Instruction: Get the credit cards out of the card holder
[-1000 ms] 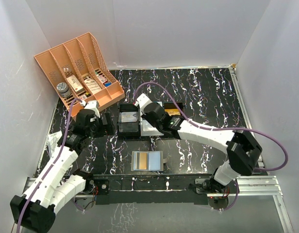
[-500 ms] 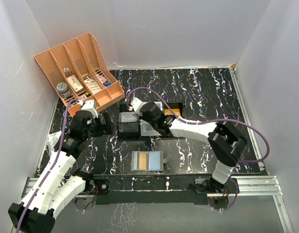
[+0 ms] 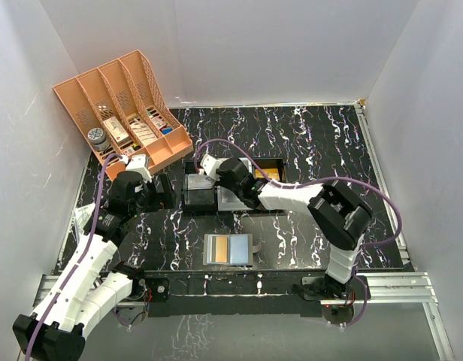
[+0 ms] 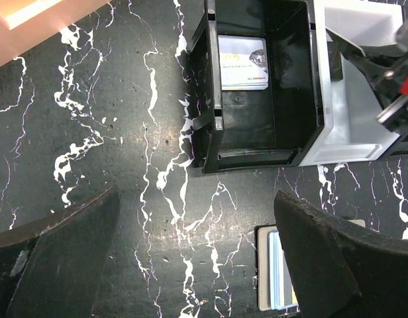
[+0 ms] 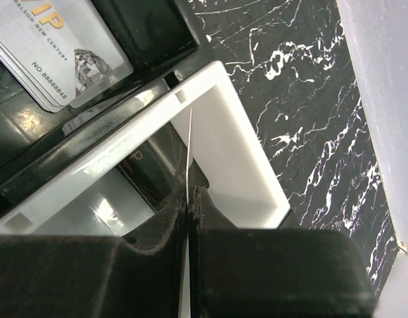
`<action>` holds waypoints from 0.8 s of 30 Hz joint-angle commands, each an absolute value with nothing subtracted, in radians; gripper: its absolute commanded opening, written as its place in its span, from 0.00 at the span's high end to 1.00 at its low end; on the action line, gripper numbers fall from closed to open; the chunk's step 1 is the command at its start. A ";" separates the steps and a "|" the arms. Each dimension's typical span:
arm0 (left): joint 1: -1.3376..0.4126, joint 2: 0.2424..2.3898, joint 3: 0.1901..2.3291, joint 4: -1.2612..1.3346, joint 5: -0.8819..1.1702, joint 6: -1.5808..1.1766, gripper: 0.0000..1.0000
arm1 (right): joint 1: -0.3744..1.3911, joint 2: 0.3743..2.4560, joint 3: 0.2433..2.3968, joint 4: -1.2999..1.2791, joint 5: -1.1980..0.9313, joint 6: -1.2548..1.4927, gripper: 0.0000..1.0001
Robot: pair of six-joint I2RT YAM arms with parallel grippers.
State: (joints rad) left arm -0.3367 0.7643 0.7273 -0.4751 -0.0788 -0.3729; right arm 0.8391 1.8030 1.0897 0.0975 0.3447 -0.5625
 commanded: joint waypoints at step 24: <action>-0.333 0.777 0.738 -0.472 -0.092 -0.353 0.01 | 0.808 1.935 1.124 0.143 0.230 -0.759 0.68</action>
State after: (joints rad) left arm -0.3367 0.7727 0.7273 -0.4751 -0.0872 -0.3660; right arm 0.8082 1.9366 1.0855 0.1738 0.2829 -0.7589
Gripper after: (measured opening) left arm 0.985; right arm 0.264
